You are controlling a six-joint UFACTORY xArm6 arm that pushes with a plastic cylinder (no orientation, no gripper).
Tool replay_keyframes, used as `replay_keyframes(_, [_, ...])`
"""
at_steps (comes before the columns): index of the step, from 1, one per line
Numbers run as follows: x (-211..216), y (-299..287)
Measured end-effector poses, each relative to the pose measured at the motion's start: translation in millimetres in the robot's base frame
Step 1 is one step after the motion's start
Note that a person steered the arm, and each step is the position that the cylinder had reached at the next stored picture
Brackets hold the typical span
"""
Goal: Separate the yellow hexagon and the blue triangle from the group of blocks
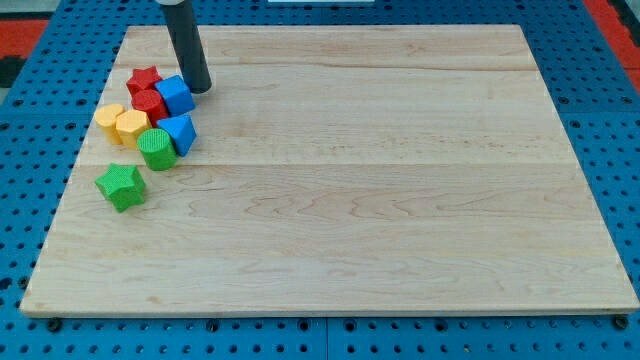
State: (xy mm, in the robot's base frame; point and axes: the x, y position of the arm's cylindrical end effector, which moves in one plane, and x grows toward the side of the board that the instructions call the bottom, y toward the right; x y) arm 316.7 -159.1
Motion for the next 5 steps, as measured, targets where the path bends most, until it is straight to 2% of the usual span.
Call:
replay_keyframes(3, [0.0, 27.3])
replay_keyframes(4, [-17.5, 48.3])
replay_keyframes(5, [-52.6, 10.0])
